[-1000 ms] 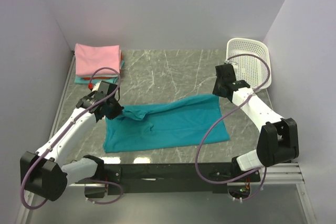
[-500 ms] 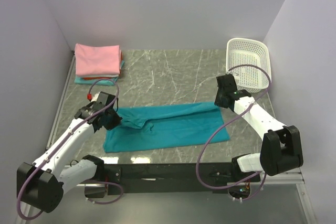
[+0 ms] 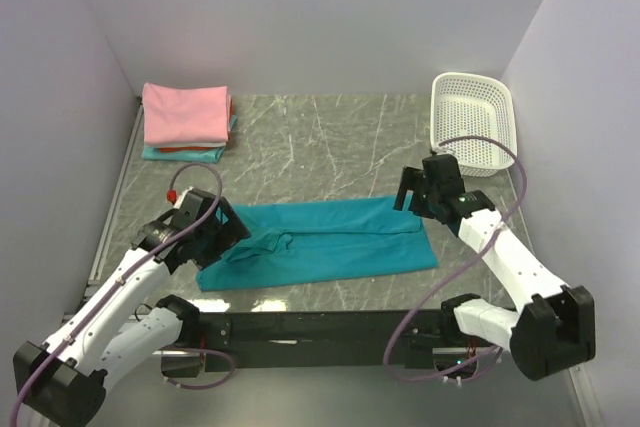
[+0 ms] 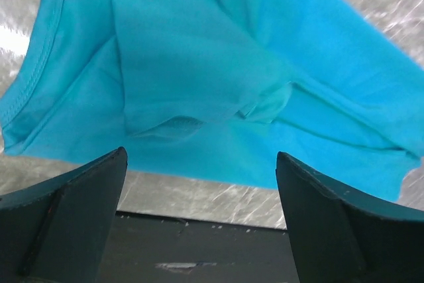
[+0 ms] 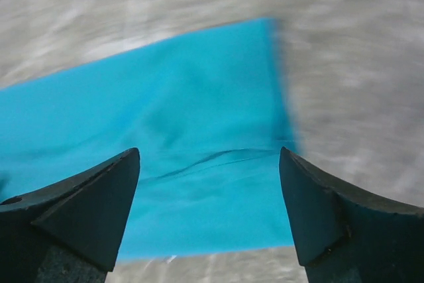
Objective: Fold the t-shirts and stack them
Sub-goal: Fold the tshirt
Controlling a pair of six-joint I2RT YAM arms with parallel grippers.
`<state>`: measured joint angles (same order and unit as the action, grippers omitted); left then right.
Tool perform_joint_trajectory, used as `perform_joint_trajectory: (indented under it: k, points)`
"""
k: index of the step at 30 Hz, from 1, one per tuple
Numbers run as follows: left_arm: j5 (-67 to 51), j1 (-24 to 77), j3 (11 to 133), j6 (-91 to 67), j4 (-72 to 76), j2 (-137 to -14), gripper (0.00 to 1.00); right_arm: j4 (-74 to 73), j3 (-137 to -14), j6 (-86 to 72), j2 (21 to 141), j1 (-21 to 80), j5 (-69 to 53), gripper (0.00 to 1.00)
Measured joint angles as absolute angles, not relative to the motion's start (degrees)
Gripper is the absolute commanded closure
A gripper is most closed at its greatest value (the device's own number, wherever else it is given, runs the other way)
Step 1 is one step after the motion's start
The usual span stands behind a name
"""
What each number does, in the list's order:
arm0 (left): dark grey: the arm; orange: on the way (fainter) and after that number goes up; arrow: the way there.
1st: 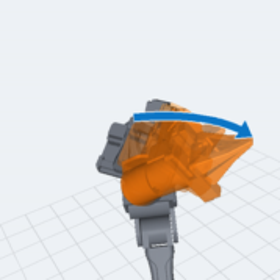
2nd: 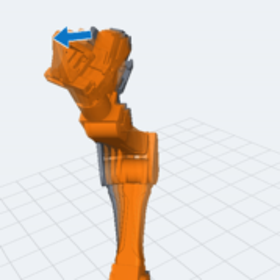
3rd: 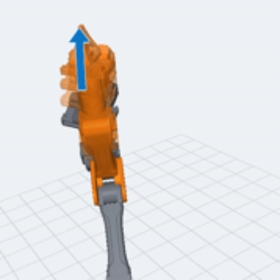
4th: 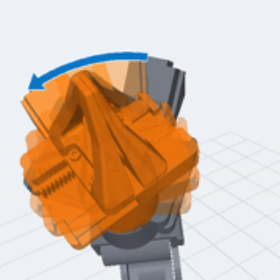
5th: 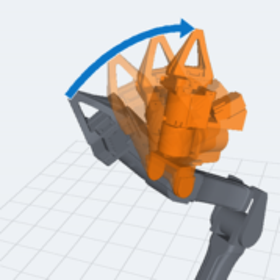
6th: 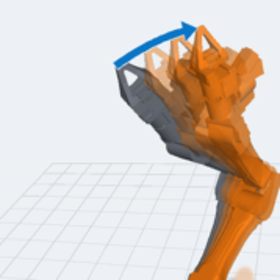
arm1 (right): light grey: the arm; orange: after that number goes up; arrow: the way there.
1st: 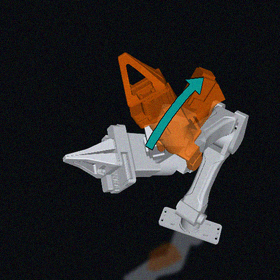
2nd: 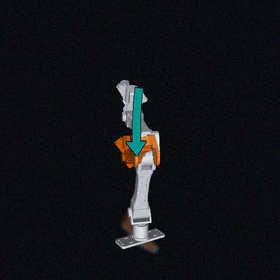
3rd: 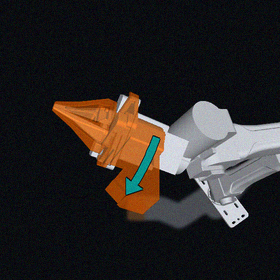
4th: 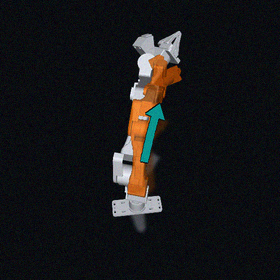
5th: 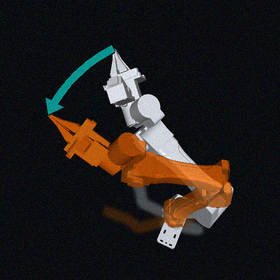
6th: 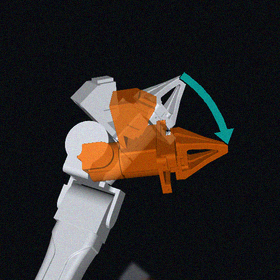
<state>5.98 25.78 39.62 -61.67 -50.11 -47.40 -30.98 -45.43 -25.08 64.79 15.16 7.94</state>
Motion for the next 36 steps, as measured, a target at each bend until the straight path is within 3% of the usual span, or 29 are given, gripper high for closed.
perform_joint_trajectory:
  k: [2, 8, 12, 15, 22, 36]
  points:
    - [7.0, 25.8, 40.6, -61.6, -49.6, -48.2, 0.00, -29.2, -45.4, -23.9, 62.8, 17.7, 3.2, 0.07]
    - [8.3, 23.0, 45.0, -59.1, -42.5, -59.2, 0.01, -20.1, -48.1, -20.1, 66.1, 39.3, -6.9, 0.15]
    - [5.1, 16.8, 45.4, -55.8, -33.7, -68.8, 0.01, -15.6, -54.3, -16.6, 77.0, 52.1, -7.1, 0.41]
    - [3.0, 14.7, 46.2, -54.0, -29.5, -75.6, 0.00, -13.9, -61.0, -14.3, 87.1, 58.1, -6.2, 0.43]
    - [-2.3, 11.8, 46.7, -51.7, -22.4, -84.5, 0.01, -14.8, -74.1, -9.6, 104.7, 62.4, 0.5, 0.49]
    - [-7.0, 9.4, 44.8, -50.4, -17.0, -86.2, 0.01, -15.0, -77.0, -7.7, 113.5, 62.9, -2.0, 0.53]
